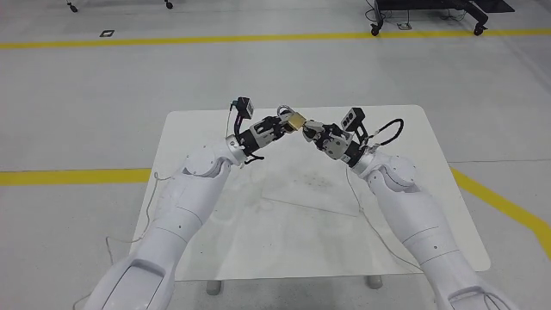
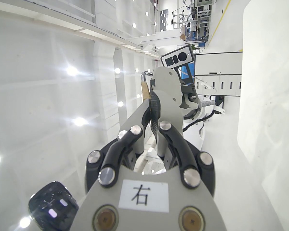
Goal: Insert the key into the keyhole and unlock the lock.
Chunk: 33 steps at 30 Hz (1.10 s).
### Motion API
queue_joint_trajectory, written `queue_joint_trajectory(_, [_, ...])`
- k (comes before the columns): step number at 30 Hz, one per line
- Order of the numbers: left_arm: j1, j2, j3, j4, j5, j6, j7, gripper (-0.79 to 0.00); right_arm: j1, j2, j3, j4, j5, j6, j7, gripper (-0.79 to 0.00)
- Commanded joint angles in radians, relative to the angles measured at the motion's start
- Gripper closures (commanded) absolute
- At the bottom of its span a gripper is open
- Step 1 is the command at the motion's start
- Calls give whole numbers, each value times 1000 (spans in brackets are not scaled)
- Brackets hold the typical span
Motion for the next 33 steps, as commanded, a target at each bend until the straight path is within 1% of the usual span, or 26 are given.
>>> queue_joint_trajectory(1, [-2, 0, -1, 3, -7, 3, -6, 0, -11, 1, 3, -18, -13, -20, 6, 0])
queue_joint_trajectory(14, [-11, -3, -22, 30, -121, 27, -81, 0, -38, 8, 26, -51, -39, -60, 38, 0])
queue_joint_trajectory(23, [-20, -6, -17, 46, -121, 23, -96, 0, -47, 11, 38, -59, -47, -66, 43, 0])
queue_joint_trajectory(32, [-25, -7, -5, 51, -86, 11, -93, 0, -49, 11, 31, -74, -96, -80, 10, 0])
queue_joint_trajectory(33, [-26, -7, -4, 51, -84, 12, -92, 0, -49, 11, 30, -76, -99, -80, 7, -37])
